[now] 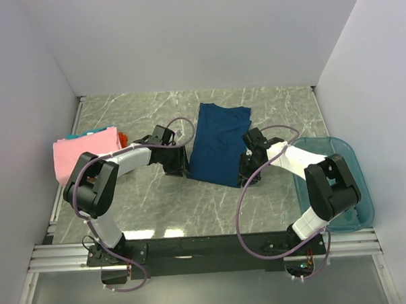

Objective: Fold and stack the t-shirts
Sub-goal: Fold the tshirt

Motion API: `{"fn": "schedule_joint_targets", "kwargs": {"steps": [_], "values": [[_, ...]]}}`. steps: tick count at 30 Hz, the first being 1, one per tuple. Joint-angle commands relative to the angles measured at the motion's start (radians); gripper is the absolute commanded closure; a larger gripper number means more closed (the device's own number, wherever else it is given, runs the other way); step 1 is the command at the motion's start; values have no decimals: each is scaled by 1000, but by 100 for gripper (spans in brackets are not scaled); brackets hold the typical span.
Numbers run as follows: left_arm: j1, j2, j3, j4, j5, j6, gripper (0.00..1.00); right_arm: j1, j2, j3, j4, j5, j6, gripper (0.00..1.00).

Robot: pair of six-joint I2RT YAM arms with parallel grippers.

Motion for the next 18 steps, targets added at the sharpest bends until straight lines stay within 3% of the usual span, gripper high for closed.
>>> {"fn": "schedule_joint_targets", "kwargs": {"steps": [1,11,18], "values": [[-4,-44,-13,14,17,7,48,9,11,-2,51,12,16,59],[-4,-48,-19,22,19,5,48,28,61,-16,63,43,21,62],[-5,-35,-20,28,35,5,51,32,84,-22,56,54,24,78]]}}
